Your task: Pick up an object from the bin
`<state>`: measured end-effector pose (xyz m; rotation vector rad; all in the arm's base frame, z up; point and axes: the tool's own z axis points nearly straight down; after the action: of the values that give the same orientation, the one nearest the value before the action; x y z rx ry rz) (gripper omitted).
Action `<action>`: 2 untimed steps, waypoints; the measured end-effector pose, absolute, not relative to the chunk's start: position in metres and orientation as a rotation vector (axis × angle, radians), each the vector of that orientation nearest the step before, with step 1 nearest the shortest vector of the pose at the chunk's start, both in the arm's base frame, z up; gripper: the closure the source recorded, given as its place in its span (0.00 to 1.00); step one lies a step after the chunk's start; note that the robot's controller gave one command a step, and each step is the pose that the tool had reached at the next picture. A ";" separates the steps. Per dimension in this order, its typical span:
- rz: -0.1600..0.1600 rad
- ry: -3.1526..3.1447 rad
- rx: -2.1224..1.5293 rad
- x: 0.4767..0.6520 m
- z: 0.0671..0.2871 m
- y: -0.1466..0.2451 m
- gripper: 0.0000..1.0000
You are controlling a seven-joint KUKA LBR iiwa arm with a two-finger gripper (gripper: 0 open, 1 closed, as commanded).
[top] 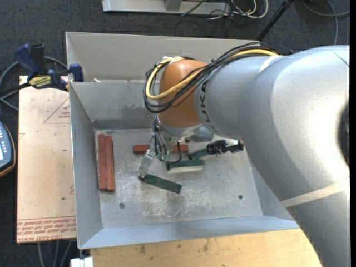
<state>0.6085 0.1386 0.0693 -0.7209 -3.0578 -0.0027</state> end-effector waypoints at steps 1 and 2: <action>-0.005 -3.067 -0.701 0.642 0.071 0.133 0.00; -0.004 -3.065 -0.701 0.641 0.070 0.133 1.00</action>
Offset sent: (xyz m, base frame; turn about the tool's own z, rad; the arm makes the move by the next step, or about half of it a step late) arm 0.0316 -0.0062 0.0007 -0.0133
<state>0.6408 0.1331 0.0703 -0.7009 -3.0651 -0.0042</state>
